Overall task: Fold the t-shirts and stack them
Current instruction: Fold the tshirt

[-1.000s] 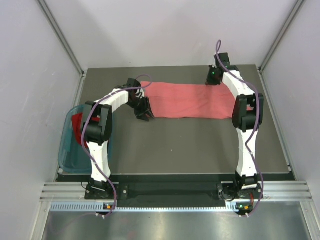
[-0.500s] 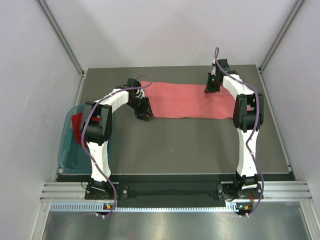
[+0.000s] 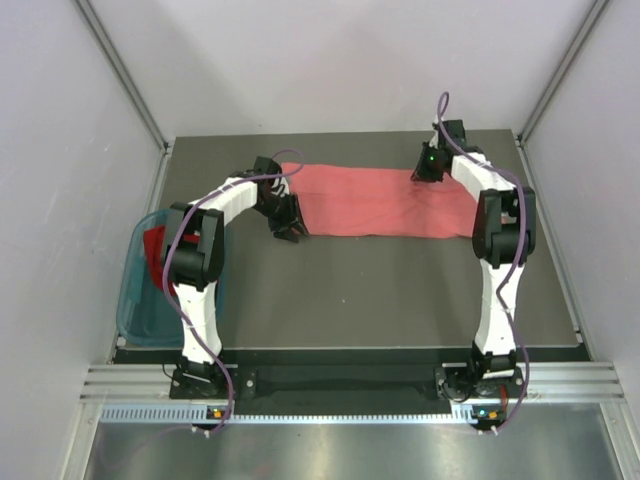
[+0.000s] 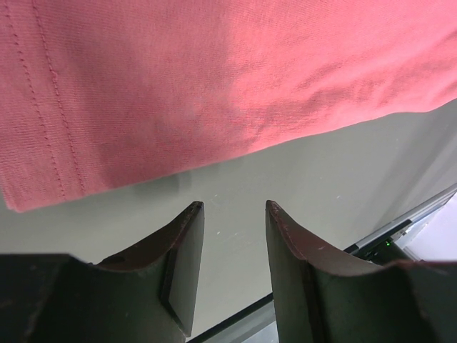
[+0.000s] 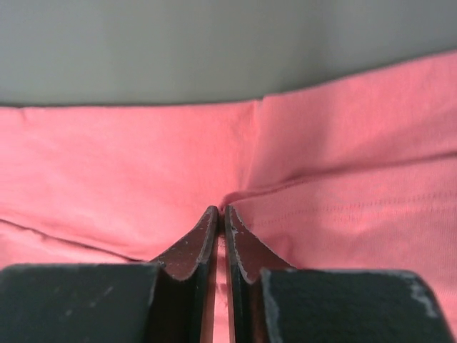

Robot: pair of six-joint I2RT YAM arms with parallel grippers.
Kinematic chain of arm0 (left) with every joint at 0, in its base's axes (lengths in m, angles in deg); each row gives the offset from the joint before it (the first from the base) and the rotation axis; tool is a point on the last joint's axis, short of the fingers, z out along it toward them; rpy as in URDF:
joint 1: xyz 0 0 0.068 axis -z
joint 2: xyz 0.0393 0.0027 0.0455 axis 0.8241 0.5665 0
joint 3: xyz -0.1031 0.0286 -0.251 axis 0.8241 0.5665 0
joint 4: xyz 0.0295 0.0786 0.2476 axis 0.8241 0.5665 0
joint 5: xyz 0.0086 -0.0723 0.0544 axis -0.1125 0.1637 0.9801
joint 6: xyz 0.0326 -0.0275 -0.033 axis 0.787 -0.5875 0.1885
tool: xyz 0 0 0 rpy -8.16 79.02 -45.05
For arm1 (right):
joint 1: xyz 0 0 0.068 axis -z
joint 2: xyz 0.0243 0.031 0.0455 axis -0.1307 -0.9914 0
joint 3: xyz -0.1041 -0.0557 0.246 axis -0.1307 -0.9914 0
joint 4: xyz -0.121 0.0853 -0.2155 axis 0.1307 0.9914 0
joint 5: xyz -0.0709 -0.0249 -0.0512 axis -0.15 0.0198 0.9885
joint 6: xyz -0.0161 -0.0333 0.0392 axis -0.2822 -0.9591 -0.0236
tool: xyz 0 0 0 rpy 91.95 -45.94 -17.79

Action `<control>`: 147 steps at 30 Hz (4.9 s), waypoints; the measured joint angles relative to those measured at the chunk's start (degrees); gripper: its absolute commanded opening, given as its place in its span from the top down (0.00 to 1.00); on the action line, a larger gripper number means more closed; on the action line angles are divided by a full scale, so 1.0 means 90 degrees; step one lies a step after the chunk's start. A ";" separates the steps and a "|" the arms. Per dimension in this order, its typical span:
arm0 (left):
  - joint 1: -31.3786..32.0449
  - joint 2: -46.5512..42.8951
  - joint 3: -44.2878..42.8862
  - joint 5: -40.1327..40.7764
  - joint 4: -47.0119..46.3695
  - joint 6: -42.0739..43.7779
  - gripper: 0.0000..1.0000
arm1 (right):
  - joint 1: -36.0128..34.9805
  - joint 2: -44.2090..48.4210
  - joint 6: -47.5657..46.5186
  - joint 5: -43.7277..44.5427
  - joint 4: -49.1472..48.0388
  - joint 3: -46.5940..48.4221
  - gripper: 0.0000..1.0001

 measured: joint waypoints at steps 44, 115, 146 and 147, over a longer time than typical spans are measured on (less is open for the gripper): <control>0.0000 0.0148 -0.0294 -0.0022 0.0051 -0.0046 0.55 | 0.1965 -0.0051 0.0600 -0.0610 -0.0202 -0.0240 0.70; 0.0000 0.0291 -0.0345 -0.0119 0.0051 0.0007 0.55 | 0.1812 -0.0775 0.0024 -0.0367 0.0078 0.0979 0.94; 0.0000 0.0291 -0.0250 -0.0165 0.0041 0.0007 0.55 | 0.1831 -0.0631 0.0146 0.0078 -0.0240 0.0979 1.00; 0.0000 0.0291 -0.0250 -0.0163 0.0041 0.0007 0.55 | 0.1834 -0.0631 0.0148 0.0119 -0.0238 0.0971 1.00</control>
